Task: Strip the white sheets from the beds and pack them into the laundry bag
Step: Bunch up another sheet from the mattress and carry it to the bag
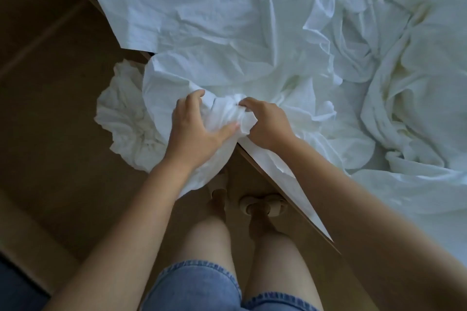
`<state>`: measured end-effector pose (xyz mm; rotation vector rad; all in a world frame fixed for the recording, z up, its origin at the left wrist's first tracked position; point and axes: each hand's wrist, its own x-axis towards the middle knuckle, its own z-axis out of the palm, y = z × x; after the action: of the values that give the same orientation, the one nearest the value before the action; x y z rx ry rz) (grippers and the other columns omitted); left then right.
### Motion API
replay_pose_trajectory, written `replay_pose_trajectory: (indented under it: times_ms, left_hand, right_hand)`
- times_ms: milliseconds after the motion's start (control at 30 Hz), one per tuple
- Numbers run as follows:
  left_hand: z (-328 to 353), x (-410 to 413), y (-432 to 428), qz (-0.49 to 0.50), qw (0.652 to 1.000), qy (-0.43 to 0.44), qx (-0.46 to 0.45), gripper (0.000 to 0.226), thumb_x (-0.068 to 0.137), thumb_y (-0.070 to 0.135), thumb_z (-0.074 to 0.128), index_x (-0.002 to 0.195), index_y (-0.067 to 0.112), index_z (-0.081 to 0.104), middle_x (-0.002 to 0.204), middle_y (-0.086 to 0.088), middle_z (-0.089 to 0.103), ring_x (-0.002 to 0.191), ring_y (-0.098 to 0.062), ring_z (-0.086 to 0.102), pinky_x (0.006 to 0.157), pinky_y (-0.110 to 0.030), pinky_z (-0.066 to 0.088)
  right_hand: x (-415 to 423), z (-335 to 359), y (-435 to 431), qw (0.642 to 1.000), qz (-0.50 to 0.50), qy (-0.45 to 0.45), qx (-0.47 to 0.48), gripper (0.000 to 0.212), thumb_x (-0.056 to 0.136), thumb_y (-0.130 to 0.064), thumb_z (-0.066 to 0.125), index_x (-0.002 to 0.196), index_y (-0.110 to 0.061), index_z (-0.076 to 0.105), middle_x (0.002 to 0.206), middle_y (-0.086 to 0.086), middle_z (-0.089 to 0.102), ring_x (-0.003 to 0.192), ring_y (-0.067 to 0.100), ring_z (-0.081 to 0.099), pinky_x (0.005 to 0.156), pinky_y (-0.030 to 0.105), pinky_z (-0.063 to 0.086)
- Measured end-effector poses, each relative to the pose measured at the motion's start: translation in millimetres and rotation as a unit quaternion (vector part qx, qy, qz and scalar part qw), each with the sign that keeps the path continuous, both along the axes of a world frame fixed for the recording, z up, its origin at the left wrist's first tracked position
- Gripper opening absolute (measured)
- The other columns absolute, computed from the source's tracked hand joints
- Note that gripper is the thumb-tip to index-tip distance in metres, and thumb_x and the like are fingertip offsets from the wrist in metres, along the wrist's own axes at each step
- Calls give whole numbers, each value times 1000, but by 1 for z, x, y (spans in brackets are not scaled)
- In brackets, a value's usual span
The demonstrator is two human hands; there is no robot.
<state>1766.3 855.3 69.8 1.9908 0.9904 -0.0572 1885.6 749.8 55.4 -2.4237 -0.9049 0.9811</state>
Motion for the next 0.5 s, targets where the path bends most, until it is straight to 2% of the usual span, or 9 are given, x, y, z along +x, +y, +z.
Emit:
replay_pose_trajectory:
  times_ms: [67, 133, 200, 267, 333, 367, 433, 467, 500]
  left_hand:
    - [6, -17, -7, -105, 985, -54, 127, 97, 67, 63, 66, 144, 15, 30, 140, -11, 36, 128, -23, 30, 106, -39, 31]
    - [2, -29, -24, -186, 962, -52, 195, 108, 61, 70, 58, 147, 21, 15, 147, -16, 22, 134, -28, 21, 107, -56, 29]
    - [5, -25, -45, -186, 970, -40, 153, 117, 56, 78, 56, 145, 31, -4, 153, -10, 2, 141, -27, 6, 109, -63, 18]
    - [17, -4, -59, -148, 985, -56, 66, 128, 45, 91, 51, 139, 39, -18, 157, -14, -11, 145, -20, -9, 114, -55, 6]
    - [34, 22, -67, -165, 982, -87, -18, 135, 37, 91, 58, 135, 47, -23, 159, -9, -14, 143, -7, -18, 118, -44, 1]
    - [45, 36, -74, -189, 975, -105, -54, 138, 38, 82, 71, 135, 51, -22, 160, -3, -11, 144, -3, -14, 119, -41, 6]
    - [71, 62, -91, -248, 955, -126, -101, 141, 44, 56, 88, 140, 52, -16, 157, 4, 14, 141, -8, 20, 112, -37, 31]
    - [82, 73, -101, -278, 945, -131, -108, 137, 48, 46, 91, 140, 53, -11, 150, 7, 29, 129, -7, 37, 103, -33, 40]
    - [89, 82, -111, -301, 937, -133, -112, 132, 51, 39, 91, 139, 53, -6, 140, 10, 40, 117, -6, 45, 95, -29, 44]
  right_hand:
    - [-1, 19, -12, 995, -97, 30, -16, 42, 78, -8, 53, 119, -15, 60, 114, 5, 65, 105, 27, 59, 78, 30, 43]
    - [-1, 44, -21, 978, -191, 81, 23, 28, 72, -23, 49, 90, -9, 66, 92, 8, 69, 91, 30, 63, 72, 35, 47]
    - [2, 68, -29, 959, -233, 151, 62, 18, 74, -23, 51, 71, -9, 62, 73, 5, 67, 79, 28, 64, 68, 38, 52]
    - [7, 85, -41, 926, -288, 222, 102, 19, 84, -7, 55, 67, -16, 57, 68, -2, 61, 69, 15, 62, 62, 28, 51]
    - [10, 98, -58, 850, -407, 304, 142, 22, 89, -3, 53, 72, -18, 54, 66, -6, 59, 61, 6, 58, 55, 16, 49]
    - [12, 104, -70, 803, -464, 331, 175, 20, 92, -8, 52, 74, -16, 55, 65, -5, 62, 61, 6, 60, 55, 17, 50]
    - [16, 116, -98, 720, -547, 347, 249, 24, 95, -16, 46, 76, -12, 60, 66, 0, 66, 65, 11, 66, 58, 25, 52]
    - [18, 122, -112, 686, -570, 352, 283, 27, 95, -15, 43, 76, -11, 61, 64, 1, 68, 65, 12, 67, 58, 26, 52]
    - [20, 128, -127, 665, -578, 357, 311, 27, 94, -14, 42, 76, -10, 62, 64, 2, 69, 67, 14, 68, 61, 28, 53]
